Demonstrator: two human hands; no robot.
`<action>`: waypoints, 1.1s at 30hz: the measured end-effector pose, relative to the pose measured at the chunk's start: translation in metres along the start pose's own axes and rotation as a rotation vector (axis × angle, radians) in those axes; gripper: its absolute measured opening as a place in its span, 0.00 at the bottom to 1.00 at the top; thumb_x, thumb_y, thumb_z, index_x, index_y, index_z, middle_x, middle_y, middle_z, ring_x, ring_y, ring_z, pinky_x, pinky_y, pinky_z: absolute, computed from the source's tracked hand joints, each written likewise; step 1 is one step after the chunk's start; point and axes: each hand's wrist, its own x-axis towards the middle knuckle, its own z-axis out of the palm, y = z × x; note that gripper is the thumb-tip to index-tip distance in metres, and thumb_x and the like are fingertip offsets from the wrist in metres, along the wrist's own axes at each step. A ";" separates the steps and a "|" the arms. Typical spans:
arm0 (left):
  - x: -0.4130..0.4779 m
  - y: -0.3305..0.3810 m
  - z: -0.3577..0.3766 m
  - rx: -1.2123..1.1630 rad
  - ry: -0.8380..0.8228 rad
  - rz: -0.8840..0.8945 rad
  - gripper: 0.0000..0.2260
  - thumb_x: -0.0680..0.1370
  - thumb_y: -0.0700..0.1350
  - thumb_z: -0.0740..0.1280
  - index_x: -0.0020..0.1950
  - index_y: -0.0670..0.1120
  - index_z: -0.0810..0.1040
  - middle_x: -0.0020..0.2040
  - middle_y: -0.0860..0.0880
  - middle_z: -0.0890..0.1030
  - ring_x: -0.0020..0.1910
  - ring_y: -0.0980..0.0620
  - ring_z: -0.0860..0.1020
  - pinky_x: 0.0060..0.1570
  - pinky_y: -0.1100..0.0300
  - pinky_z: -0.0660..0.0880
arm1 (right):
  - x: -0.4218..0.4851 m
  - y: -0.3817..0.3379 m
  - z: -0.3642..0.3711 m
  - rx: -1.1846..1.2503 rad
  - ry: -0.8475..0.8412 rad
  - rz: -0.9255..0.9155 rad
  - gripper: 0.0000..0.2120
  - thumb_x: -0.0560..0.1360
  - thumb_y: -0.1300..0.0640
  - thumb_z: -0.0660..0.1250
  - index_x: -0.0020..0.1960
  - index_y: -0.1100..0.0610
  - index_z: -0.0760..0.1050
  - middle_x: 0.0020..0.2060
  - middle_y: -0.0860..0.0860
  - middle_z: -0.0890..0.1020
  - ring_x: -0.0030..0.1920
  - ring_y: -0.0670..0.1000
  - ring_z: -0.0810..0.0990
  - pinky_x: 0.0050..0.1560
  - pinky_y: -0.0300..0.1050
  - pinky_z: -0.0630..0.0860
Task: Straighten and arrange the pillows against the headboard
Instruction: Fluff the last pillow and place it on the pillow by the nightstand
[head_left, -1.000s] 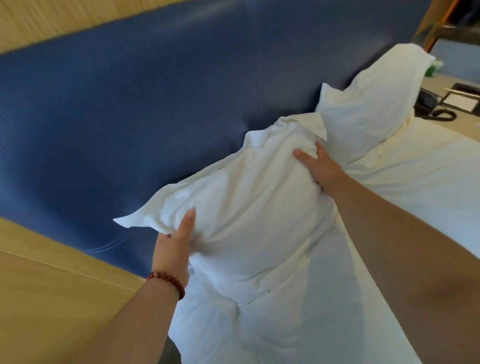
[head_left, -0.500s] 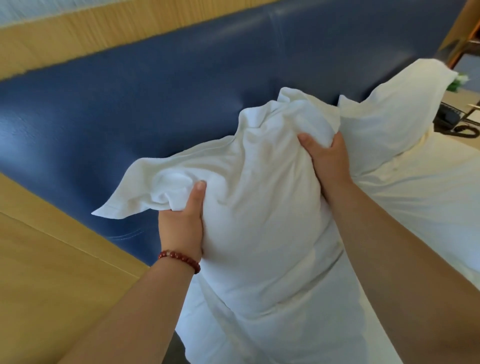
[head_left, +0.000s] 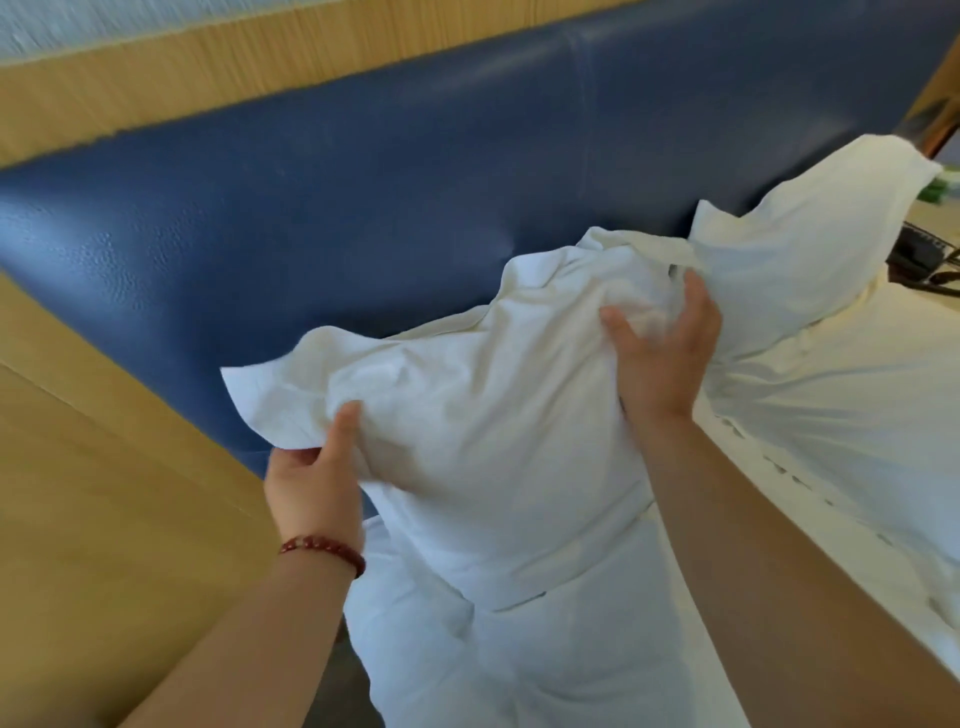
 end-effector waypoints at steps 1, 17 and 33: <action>0.002 0.003 -0.012 -0.031 0.022 0.033 0.23 0.70 0.59 0.74 0.35 0.44 0.68 0.32 0.48 0.70 0.32 0.53 0.69 0.35 0.56 0.73 | -0.012 -0.007 0.002 0.016 0.011 -0.139 0.38 0.69 0.42 0.75 0.73 0.53 0.65 0.66 0.45 0.67 0.69 0.52 0.68 0.70 0.49 0.66; 0.012 0.094 0.017 0.826 -0.305 1.196 0.18 0.75 0.52 0.70 0.62 0.46 0.78 0.57 0.48 0.81 0.58 0.45 0.77 0.61 0.49 0.72 | -0.010 -0.099 0.051 -0.578 -0.706 -0.838 0.14 0.75 0.41 0.65 0.55 0.45 0.82 0.52 0.45 0.79 0.51 0.52 0.69 0.57 0.49 0.67; 0.027 0.104 0.024 1.167 -0.547 0.970 0.10 0.79 0.50 0.64 0.48 0.44 0.78 0.44 0.49 0.79 0.49 0.45 0.78 0.47 0.49 0.76 | 0.051 -0.097 0.022 -0.570 -0.624 -0.627 0.09 0.77 0.50 0.67 0.41 0.53 0.80 0.43 0.46 0.80 0.52 0.53 0.73 0.53 0.50 0.69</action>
